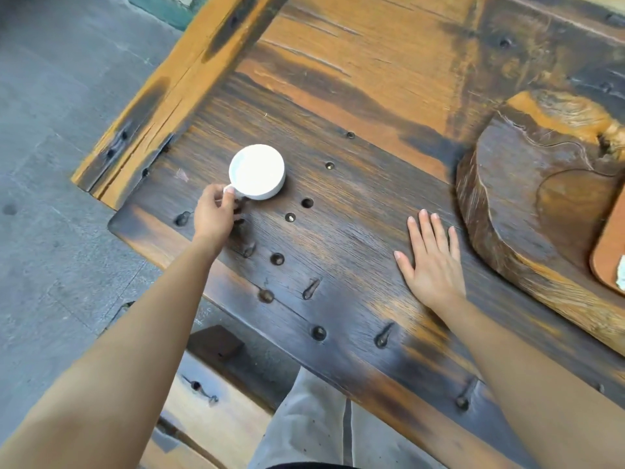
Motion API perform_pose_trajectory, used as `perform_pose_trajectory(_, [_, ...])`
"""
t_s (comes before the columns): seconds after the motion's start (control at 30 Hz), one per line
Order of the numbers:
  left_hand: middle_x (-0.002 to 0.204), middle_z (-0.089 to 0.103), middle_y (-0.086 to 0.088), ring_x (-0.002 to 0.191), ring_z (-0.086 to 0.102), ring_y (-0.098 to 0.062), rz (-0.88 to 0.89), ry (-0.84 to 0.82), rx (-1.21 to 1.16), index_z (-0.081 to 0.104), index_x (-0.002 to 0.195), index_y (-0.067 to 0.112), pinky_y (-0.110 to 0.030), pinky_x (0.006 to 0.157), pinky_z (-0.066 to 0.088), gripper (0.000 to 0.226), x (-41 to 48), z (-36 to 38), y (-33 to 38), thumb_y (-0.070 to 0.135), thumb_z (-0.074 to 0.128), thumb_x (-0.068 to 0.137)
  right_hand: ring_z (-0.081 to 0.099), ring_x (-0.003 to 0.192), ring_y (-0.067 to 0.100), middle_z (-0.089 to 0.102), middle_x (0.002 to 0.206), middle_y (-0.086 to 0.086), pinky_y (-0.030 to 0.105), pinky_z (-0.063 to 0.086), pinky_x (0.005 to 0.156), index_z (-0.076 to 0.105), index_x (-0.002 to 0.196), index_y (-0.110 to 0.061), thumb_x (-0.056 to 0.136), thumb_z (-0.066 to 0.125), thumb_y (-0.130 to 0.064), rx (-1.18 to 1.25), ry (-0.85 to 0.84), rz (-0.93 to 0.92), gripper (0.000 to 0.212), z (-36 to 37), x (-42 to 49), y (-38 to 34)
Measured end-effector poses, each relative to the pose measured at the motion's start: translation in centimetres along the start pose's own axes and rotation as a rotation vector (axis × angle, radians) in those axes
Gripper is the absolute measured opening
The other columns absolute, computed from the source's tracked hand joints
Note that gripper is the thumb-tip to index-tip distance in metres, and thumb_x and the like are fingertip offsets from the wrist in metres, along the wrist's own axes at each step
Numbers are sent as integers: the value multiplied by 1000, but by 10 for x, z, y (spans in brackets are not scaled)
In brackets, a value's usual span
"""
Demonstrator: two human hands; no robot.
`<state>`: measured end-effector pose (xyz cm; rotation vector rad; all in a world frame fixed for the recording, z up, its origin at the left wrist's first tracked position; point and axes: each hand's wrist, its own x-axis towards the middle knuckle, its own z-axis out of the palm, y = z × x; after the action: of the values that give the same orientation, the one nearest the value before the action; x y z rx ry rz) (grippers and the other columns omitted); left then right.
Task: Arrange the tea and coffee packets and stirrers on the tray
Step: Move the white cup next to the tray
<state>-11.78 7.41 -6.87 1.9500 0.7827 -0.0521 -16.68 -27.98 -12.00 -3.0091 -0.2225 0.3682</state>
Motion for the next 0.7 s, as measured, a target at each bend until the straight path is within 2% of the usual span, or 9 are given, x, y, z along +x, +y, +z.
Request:
perform_pose_trajectory(0.07, [104, 59, -16, 85, 61, -16, -3, -53, -53, 49, 94, 11, -25, 72, 56, 13, -2, 1, 0, 23, 45, 96, 6, 147, 23, 10, 158, 8, 48, 6, 119, 13, 148, -15, 91, 16, -53, -9, -4, 0, 69, 1, 0, 0])
perform_pose_trajectory(0.17, [92, 60, -8, 85, 63, -16, -62, -163, -194, 51, 80, 18, -21, 76, 56, 17, -9, 4, 0, 20, 46, 96, 3, 147, 22, 8, 159, 6, 47, 4, 119, 11, 149, -16, 90, 14, -54, 0, -13, -2, 70, 0, 1, 0])
perform_pose_trajectory(0.3, [88, 62, -1, 83, 64, -15, -160, -214, -346, 51, 75, 18, -24, 89, 50, 20, -26, 13, 5, 18, 49, 95, -4, 146, 17, 1, 159, 1, 43, -3, 119, 7, 149, -20, 87, 10, -59, 53, -45, -3, 73, -3, 1, 2])
perform_pose_trajectory(0.43, [89, 63, 0, 82, 64, -16, -153, -302, -354, 51, 74, 17, -22, 84, 53, 20, -45, 29, 18, 16, 49, 94, -5, 146, 16, -1, 159, -3, 42, -5, 118, 5, 149, -24, 94, 24, -53, 70, -107, -25, 64, -10, -4, 8])
perform_pose_trajectory(0.57, [87, 64, -5, 82, 66, -18, -92, -425, -304, 52, 74, 15, -32, 94, 49, 19, -60, 57, 39, 16, 51, 93, 1, 147, 16, 8, 159, -6, 45, 6, 117, 10, 148, -29, 88, 10, -55, 24, -115, -54, 65, -10, -29, 30])
perform_pose_trajectory(0.7, [82, 65, -6, 70, 70, -5, -8, -593, -267, 54, 77, 13, -30, 93, 51, 17, -77, 92, 69, 17, 52, 93, 6, 146, 17, 10, 158, -8, 45, 17, 114, 12, 147, -32, 90, 14, -53, 42, -134, -34, 61, -9, -60, 58])
